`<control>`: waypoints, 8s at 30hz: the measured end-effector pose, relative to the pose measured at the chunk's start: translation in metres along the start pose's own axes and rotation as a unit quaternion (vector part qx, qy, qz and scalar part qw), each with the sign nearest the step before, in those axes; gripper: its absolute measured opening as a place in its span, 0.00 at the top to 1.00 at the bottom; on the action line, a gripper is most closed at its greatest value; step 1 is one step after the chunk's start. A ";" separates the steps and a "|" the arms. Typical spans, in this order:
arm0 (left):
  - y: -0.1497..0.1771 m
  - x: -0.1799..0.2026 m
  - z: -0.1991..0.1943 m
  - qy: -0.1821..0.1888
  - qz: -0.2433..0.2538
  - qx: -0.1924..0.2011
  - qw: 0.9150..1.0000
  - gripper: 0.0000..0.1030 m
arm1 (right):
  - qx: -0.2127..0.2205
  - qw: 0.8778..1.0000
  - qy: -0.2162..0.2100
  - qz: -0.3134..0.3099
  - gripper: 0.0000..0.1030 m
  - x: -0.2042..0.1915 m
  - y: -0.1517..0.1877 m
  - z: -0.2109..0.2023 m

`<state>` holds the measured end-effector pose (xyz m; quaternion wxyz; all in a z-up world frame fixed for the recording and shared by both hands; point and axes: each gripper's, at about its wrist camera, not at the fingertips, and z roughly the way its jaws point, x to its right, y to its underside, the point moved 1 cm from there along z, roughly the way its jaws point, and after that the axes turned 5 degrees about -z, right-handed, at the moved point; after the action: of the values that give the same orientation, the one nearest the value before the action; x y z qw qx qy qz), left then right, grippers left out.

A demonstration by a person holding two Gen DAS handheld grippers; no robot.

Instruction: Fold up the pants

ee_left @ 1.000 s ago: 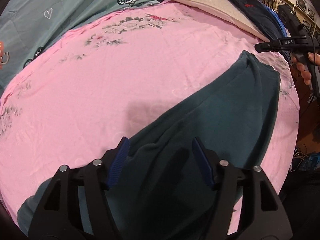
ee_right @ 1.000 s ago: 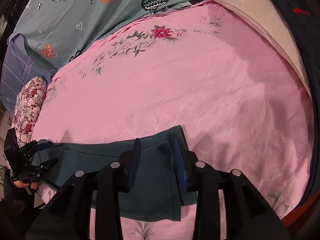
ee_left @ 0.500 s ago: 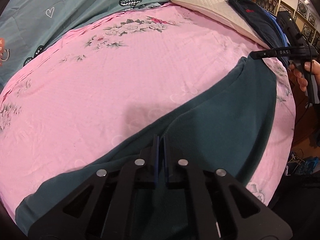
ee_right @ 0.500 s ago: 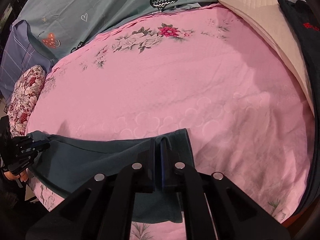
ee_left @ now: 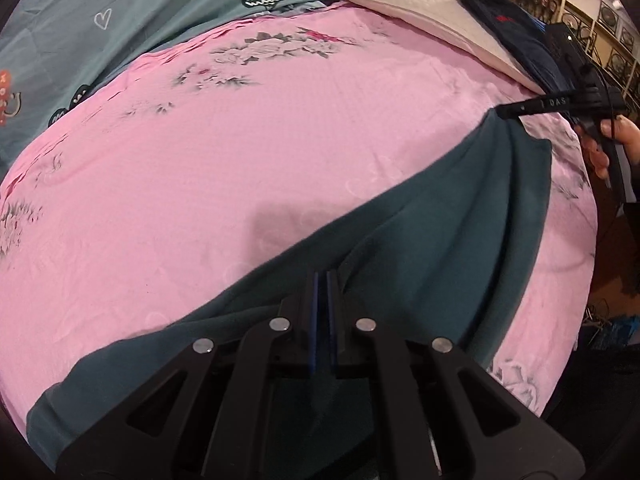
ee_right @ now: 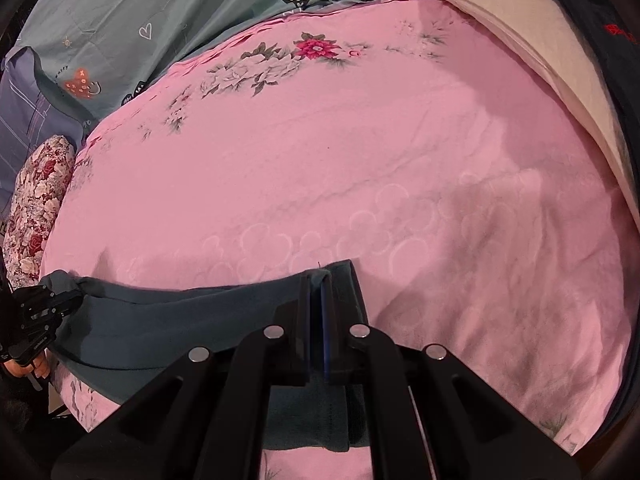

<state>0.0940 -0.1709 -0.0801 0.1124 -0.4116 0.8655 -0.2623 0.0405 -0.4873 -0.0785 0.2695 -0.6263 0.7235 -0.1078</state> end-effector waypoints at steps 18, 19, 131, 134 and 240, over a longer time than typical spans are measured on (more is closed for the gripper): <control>-0.006 0.012 0.007 0.009 0.042 -0.006 0.999 0.67 | -0.003 1.000 -0.016 0.000 0.96 -0.001 0.013 -0.004; -0.005 0.012 0.009 0.015 0.041 -0.014 0.999 0.81 | -0.003 1.000 -0.017 0.001 0.96 0.000 0.014 -0.003; 0.059 -0.105 -0.049 -0.099 -0.040 -0.005 0.994 0.21 | 0.017 0.974 -0.096 -0.206 0.65 -0.168 -0.013 -0.016; 0.074 -0.127 -0.054 -0.108 -0.080 -0.009 0.991 0.21 | -0.017 0.954 -0.215 -0.209 0.57 -0.249 -0.024 0.016; -0.027 -0.081 0.030 -0.054 -0.150 0.024 0.987 0.03 | 0.057 0.997 -0.035 0.036 0.60 -0.019 -0.003 -0.010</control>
<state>0.1757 -0.1336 -0.0924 0.1287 -0.5474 0.7800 -0.2745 0.0392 -0.4713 -0.0640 0.3339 -0.5869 0.7283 -0.1170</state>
